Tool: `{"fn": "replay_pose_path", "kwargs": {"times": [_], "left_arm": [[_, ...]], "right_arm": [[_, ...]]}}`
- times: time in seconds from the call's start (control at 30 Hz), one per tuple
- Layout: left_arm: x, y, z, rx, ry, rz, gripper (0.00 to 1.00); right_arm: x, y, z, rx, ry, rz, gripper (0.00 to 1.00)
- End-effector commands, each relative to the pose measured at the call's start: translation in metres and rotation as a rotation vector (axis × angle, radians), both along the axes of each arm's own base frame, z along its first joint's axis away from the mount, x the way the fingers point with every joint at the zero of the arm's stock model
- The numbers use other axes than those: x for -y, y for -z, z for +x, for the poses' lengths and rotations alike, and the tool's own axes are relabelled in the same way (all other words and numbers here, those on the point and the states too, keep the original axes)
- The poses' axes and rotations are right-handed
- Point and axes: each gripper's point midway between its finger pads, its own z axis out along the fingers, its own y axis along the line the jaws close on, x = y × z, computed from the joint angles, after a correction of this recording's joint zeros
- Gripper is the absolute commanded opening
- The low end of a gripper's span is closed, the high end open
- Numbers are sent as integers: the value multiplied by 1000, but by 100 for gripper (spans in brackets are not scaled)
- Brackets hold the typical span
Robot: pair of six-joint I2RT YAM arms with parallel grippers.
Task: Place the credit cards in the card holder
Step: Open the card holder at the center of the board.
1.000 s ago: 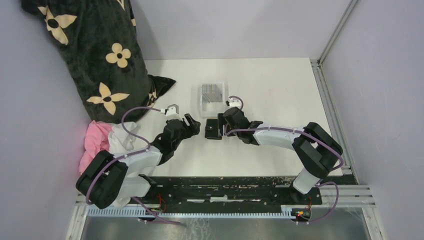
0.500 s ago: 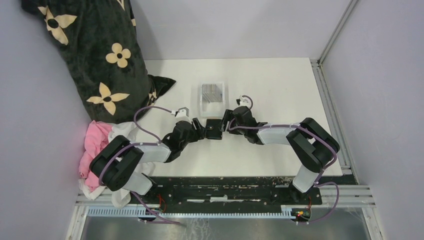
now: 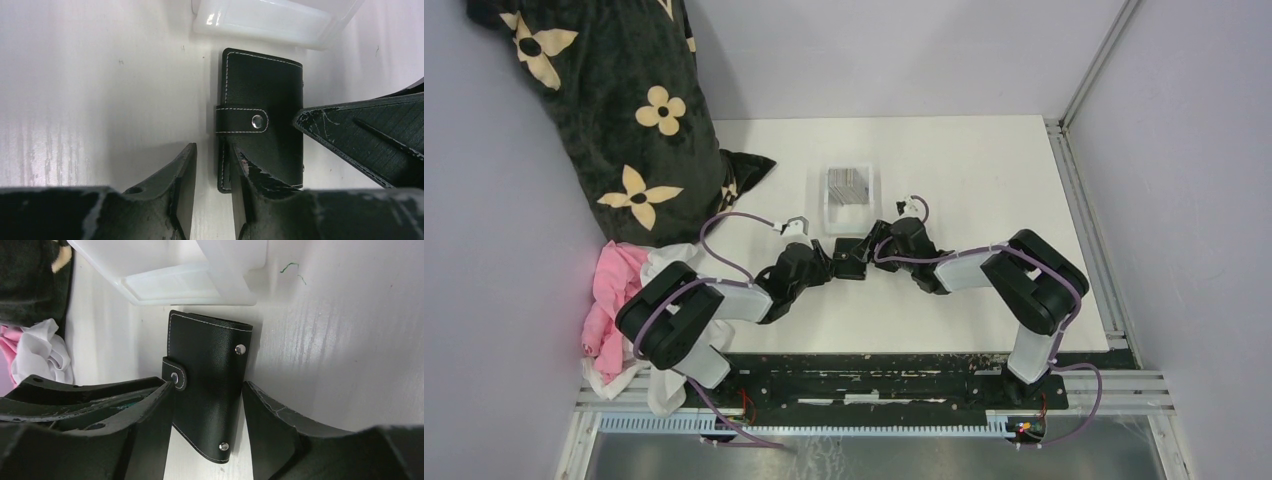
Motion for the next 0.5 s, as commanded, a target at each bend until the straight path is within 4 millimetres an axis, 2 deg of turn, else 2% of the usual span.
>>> {"fn": "replay_pose_path", "kwargs": {"times": [0.0, 0.23, 0.33, 0.47], "left_arm": [[15, -7, 4, 20, 17, -66, 36], [21, 6, -3, -13, 43, -62, 30], [21, 11, -6, -24, 47, -62, 28], [25, 19, -11, -40, 63, -65, 22]], "right_arm": [[12, 46, -31, -134, -14, -62, 59], [2, 48, -37, -123, -25, 5, 52], [-3, 54, -40, -128, -33, 7, 51], [-15, 63, -44, -140, -54, 27, 44]]}}
